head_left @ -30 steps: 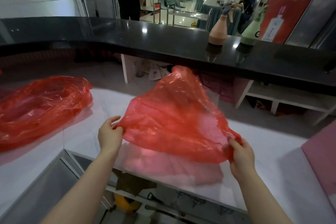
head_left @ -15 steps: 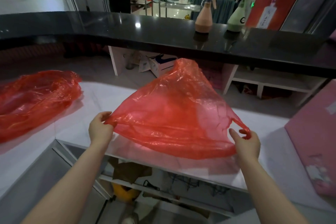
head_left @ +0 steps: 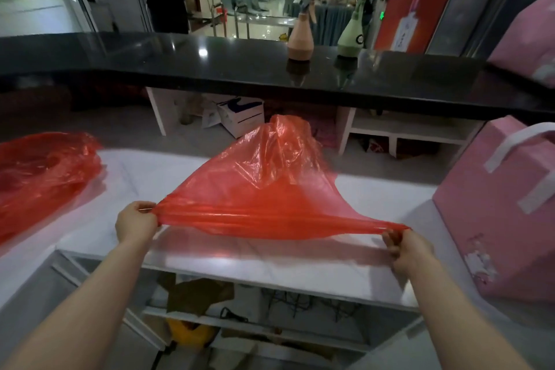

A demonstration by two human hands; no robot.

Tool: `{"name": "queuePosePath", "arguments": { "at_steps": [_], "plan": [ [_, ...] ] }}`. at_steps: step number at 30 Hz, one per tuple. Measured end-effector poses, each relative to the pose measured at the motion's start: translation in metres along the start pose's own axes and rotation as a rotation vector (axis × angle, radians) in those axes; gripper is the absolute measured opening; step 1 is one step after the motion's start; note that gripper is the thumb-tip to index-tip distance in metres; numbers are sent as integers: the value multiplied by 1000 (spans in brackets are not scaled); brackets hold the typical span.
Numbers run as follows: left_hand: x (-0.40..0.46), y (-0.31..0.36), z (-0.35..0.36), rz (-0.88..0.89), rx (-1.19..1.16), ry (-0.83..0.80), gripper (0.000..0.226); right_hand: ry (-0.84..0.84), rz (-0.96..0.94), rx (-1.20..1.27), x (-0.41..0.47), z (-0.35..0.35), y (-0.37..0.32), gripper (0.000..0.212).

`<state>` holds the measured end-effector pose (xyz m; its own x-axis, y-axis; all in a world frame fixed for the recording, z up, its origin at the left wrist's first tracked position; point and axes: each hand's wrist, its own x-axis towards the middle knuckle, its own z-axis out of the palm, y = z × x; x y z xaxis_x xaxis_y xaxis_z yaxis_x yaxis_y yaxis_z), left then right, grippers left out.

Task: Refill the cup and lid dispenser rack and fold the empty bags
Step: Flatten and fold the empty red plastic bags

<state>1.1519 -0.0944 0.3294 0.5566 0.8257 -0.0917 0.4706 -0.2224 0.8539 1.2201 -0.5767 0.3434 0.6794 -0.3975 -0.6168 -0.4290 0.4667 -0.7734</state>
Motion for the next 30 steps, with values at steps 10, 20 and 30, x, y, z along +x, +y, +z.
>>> {"name": "queuePosePath", "arguments": {
  "at_steps": [10,20,30],
  "plan": [
    [-14,24,-9,93,-127,-177,40,-271,-19,49,-13,15,-6,18],
    [-56,36,-11,586,277,-674,96,-319,-260,-338,-46,20,6,7],
    [-88,30,60,741,758,-952,50,-533,-364,-375,-75,55,-1,10]
  ]
}}
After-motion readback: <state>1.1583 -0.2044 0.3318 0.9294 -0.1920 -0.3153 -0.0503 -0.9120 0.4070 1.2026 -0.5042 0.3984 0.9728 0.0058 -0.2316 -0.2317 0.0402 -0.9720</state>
